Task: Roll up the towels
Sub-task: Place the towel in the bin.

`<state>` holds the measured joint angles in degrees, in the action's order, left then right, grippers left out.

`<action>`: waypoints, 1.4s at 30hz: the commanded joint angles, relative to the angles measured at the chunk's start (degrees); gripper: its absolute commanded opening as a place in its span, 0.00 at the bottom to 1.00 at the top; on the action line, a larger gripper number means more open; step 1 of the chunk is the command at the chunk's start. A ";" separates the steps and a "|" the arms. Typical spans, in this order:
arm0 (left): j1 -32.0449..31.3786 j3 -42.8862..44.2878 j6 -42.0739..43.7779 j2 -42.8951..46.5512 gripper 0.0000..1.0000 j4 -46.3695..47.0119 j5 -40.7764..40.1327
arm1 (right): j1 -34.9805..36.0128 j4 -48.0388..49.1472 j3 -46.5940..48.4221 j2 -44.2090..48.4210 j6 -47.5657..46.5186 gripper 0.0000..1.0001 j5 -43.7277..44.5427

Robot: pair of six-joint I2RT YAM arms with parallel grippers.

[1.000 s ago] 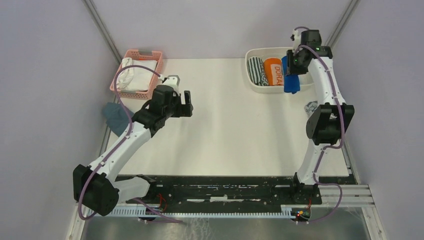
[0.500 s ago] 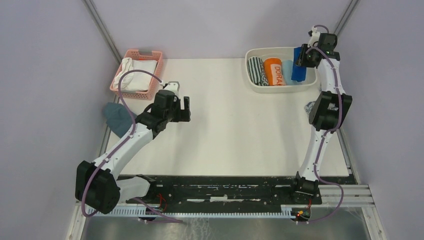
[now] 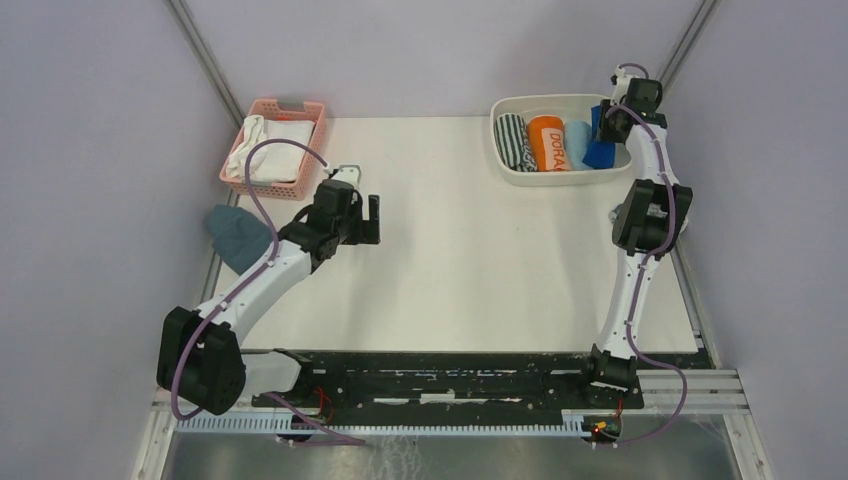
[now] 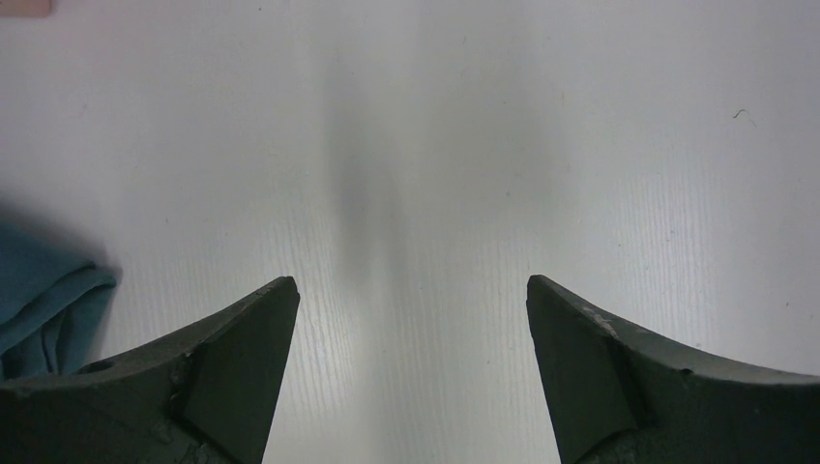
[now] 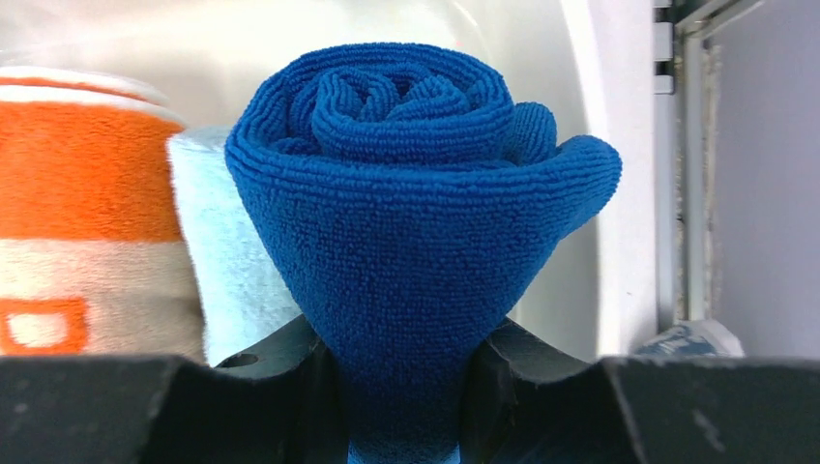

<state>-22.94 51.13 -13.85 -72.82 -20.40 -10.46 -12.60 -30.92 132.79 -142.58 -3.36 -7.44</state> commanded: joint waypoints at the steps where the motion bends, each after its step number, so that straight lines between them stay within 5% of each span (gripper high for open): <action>1: 0.37 0.31 2.65 -0.29 0.94 2.57 -1.28 | -1.23 1.27 -0.37 2.06 -2.59 0.01 5.86; 10: 0.37 0.32 2.77 -1.14 0.93 2.56 -1.57 | -1.85 6.68 -3.99 8.23 -3.28 0.01 5.34; 27: 0.35 0.94 3.12 -3.22 0.92 1.89 -0.92 | -1.11 -3.98 6.75 -7.61 -1.95 0.11 2.03; 42: 0.35 1.24 3.12 -3.78 0.91 1.16 -0.78 | -0.57 0.57 2.61 -2.58 1.10 0.58 -0.58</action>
<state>-22.85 51.13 -13.80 -76.49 -20.69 -10.61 -13.54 -31.27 137.73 -149.69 -4.38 -5.67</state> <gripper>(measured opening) 0.916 0.557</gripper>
